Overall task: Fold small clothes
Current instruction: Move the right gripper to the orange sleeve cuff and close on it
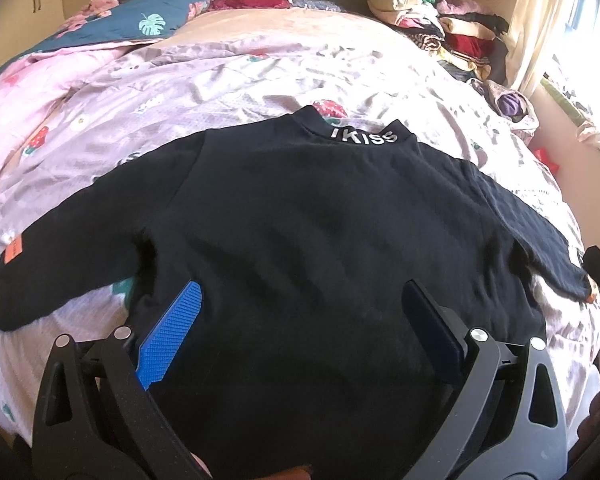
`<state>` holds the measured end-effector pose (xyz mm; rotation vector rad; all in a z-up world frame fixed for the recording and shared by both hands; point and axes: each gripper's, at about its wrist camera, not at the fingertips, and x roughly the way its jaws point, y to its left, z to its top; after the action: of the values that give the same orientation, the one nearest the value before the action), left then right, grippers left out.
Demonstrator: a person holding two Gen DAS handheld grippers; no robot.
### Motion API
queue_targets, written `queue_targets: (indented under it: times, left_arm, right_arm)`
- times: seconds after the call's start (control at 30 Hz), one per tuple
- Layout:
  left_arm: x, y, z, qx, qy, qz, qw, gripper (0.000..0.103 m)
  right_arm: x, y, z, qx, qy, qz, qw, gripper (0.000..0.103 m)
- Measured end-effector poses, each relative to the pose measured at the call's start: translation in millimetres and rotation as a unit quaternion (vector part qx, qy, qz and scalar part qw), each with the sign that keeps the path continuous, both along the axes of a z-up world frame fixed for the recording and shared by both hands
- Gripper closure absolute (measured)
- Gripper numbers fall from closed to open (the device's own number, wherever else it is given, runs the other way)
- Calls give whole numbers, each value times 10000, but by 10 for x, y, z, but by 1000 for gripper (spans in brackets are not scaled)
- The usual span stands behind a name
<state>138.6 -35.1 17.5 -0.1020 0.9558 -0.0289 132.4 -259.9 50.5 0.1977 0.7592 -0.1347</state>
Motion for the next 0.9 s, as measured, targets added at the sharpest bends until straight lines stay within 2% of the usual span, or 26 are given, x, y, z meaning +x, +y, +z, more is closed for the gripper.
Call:
queue_targets:
  times: [0.2, 0.5, 0.7, 0.9]
  left_arm:
    - [195, -164, 23, 69, 13, -88, 9999, 9]
    - [467, -474, 83, 156, 15, -358, 9992, 9]
    - [641, -760, 117, 207, -54, -539, 9983, 9]
    - [783, -997, 38, 187, -16, -711, 9973, 9]
  right_arm:
    - [156, -326, 56, 18, -86, -429, 9990, 4]
    - [295, -957, 154, 145, -316, -1321, 9906, 4]
    - [298, -1334, 37, 363, -282, -1767, 9832, 4]
    - [229, -1711, -210, 555, -75, -2264, 9724, 4]
